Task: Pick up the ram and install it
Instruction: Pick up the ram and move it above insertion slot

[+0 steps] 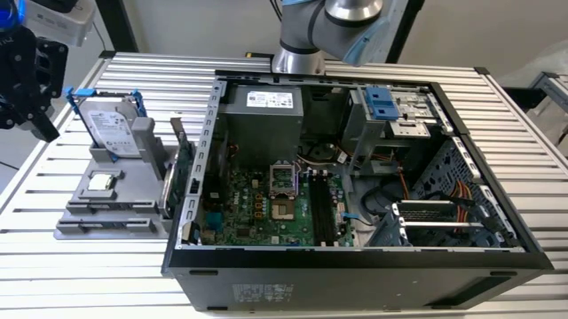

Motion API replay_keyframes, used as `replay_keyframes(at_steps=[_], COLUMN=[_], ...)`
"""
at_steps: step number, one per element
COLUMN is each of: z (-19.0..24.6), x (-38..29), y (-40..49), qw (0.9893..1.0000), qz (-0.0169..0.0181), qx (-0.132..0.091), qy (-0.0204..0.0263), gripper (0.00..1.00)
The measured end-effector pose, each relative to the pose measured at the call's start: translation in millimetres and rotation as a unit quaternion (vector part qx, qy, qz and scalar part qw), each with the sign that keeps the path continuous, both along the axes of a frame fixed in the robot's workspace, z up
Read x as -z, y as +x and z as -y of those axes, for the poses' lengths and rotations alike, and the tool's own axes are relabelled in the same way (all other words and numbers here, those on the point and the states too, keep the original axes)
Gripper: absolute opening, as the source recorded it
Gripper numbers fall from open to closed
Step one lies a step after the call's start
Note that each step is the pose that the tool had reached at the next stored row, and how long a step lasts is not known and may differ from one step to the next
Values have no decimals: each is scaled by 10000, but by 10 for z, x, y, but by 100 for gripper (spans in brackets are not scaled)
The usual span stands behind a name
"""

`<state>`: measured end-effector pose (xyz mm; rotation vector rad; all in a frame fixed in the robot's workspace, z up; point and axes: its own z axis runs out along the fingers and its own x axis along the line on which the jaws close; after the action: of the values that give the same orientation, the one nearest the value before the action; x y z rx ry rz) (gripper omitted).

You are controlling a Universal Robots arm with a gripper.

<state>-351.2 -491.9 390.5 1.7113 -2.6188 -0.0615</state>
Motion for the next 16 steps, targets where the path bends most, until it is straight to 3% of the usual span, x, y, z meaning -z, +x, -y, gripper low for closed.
replay_keyframes(at_steps=[8,16], z=[0,0], x=[0,0], y=[0,-1], qw=[9991,9965], qz=[0,0], qx=[-424,-832], qy=[-5,-11], gripper=[0,0])
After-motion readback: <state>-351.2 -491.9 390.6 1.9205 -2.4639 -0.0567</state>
